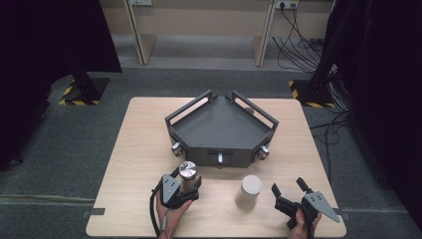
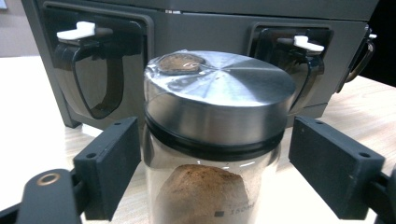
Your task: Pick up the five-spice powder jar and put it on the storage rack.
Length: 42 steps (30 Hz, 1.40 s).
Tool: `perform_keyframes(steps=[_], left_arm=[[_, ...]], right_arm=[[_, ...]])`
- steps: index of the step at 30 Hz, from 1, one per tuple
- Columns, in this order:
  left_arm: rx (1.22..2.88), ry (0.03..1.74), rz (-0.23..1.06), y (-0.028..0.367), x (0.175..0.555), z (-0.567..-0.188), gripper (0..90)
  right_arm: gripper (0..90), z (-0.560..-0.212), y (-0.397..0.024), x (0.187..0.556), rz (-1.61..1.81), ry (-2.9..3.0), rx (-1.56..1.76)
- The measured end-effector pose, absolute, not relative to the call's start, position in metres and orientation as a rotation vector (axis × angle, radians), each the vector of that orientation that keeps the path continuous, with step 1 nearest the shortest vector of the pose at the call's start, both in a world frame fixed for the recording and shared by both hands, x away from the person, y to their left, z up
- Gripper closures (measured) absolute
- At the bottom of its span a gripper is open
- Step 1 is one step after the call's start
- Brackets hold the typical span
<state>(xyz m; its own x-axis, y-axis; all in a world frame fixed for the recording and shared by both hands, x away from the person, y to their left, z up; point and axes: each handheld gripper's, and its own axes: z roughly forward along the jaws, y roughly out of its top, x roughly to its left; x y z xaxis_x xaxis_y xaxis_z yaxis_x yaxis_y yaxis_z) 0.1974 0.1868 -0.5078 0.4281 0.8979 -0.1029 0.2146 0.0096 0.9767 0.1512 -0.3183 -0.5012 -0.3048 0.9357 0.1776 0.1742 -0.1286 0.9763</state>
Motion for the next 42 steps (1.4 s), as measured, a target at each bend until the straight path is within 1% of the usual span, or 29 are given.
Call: perform_keyframes(steps=[12,23,34,42], left_arm=[[1.527,1.051,0.731,0.1834,0.2018,-0.5027,29.2],[1.523,1.047,0.733,0.1848,0.2013,-0.5036,30.3],[1.5,1.032,0.705,0.1913,0.1983,-0.5054,30.5],[1.499,1.022,0.699,0.1926,0.195,-0.4991,30.5]], right_arm=[[0.9,-0.5014,-0.3189,0.1522,1.5,1.488,1.29],[0.9,-0.5019,-0.3196,0.1527,1.504,1.488,1.293],[1.0,-0.5018,-0.3201,0.1529,1.505,1.489,1.295],[0.9,-0.5014,-0.3202,0.153,1.504,1.492,1.299]])
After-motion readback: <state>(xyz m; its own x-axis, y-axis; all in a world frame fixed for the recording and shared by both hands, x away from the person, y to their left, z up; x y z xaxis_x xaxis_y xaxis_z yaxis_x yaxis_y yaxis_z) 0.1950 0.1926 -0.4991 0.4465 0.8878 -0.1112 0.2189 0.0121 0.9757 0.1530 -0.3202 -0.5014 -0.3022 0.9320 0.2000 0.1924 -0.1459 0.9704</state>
